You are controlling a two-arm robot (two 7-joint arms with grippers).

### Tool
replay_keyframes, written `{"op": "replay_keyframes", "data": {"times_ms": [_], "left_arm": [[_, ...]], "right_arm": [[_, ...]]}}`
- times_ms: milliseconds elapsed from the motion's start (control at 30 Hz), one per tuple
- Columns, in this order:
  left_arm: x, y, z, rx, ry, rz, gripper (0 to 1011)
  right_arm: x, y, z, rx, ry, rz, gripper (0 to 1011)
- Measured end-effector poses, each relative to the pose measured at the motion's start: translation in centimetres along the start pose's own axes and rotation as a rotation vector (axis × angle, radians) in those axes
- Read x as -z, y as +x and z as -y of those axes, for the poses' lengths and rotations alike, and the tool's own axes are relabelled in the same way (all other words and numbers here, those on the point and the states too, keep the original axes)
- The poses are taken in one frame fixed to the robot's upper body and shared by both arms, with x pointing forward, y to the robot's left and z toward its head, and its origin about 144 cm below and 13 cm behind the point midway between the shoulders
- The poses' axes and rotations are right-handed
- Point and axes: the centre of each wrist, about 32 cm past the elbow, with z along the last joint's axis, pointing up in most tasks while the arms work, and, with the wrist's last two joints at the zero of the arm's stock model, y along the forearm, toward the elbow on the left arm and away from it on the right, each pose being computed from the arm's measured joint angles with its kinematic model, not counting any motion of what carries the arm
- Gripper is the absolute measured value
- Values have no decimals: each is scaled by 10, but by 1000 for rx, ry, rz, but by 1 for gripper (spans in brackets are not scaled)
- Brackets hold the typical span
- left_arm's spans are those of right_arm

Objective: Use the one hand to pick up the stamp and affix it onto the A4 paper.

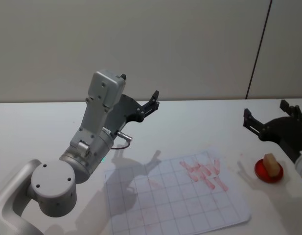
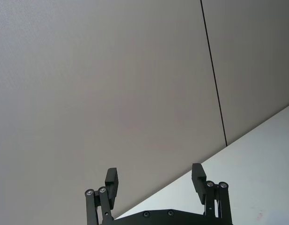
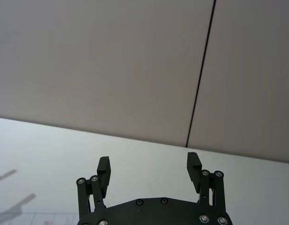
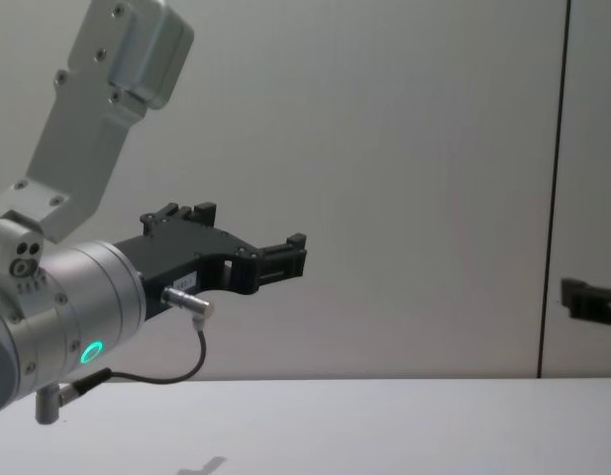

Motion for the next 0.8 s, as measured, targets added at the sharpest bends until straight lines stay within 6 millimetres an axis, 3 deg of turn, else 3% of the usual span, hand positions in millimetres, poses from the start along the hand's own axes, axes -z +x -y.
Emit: {"op": "replay_keyframes", "data": {"times_ms": [433,800], "left_arm": [[0,0,0,0,0,0,1001],[0,0,0,0,0,0,1001]], "right_arm": [[-4,6,13,77,-147,25,1001],[6,9,14,96,-249,36,1001]]}}
